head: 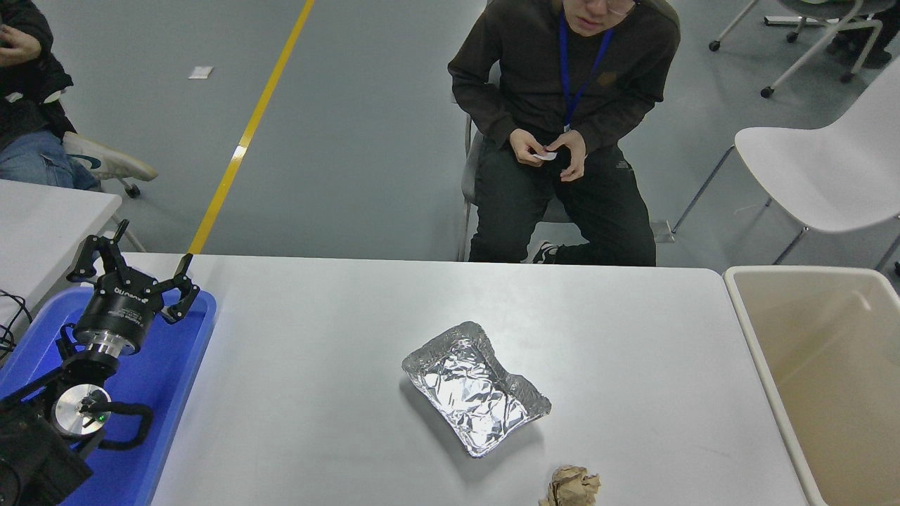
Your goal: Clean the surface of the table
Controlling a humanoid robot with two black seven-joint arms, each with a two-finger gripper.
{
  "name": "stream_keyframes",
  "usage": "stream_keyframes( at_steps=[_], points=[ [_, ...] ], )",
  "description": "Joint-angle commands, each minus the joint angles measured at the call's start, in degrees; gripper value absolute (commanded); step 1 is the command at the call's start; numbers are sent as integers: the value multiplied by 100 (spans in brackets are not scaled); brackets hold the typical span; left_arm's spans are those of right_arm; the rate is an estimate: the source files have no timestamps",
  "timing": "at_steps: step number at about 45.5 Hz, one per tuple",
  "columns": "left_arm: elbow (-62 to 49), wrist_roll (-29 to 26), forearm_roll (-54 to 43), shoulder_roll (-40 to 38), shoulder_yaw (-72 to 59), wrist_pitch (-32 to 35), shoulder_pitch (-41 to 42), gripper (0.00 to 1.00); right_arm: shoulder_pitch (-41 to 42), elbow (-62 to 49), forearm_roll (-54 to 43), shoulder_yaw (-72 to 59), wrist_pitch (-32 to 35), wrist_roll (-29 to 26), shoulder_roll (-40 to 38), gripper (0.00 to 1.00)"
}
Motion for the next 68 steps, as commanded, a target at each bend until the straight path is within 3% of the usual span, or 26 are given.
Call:
stream_keyframes(
  at_steps=[1, 38, 42, 43, 47, 50, 53, 68],
  points=[
    [-6, 5, 2, 0, 0, -2, 4, 100, -297, -448, 195, 40, -174, 23, 437, 0],
    [3, -3, -7, 0, 0, 7, -5, 100, -631, -748, 723, -30, -385, -4, 771, 0],
    [3, 5, 2, 0, 0, -2, -5, 100, -631, -748, 723, -30, -447, -4, 771, 9],
    [-5, 5, -7, 0, 0, -2, 4, 100, -631, -748, 723, -30, -456, -4, 771, 15],
    [3, 5, 2, 0, 0, 7, -5, 100, -631, -748, 723, 5, -465, -4, 771, 55],
    [3, 5, -7, 0, 0, -2, 4, 100, -631, -757, 757, 40, -456, -30, 771, 65],
    [3, 5, 2, 0, 0, 7, -5, 100, -631, -748, 810, -13, -421, -48, 762, 100],
    [3, 5, 2, 0, 0, -2, -5, 100, -640, -748, 837, -30, -430, -48, 762, 100]
  ],
)
